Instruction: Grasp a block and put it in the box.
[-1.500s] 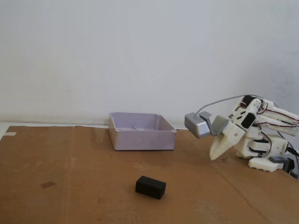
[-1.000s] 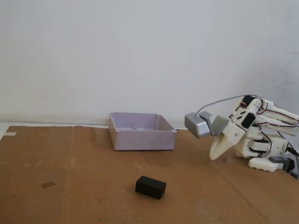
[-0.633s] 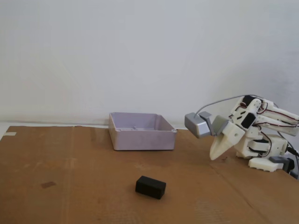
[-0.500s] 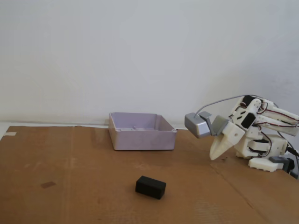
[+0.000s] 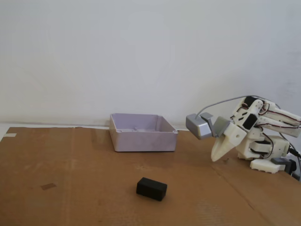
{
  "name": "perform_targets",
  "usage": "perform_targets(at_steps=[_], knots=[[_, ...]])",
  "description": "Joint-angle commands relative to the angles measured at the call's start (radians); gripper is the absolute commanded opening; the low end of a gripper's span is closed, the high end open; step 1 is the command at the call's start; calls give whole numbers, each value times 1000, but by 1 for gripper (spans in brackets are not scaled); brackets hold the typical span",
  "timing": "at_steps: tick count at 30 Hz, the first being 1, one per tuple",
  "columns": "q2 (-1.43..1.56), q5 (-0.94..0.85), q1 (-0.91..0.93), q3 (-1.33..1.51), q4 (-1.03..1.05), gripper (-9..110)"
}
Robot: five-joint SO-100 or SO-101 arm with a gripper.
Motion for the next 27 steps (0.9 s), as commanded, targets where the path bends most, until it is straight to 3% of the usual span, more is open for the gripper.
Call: perform_targets(at_steps=[1, 18, 27], knots=[[-5, 5, 12, 44, 179, 0], [-14, 12, 5, 44, 176, 0], [-32, 14, 3, 38, 31, 0]])
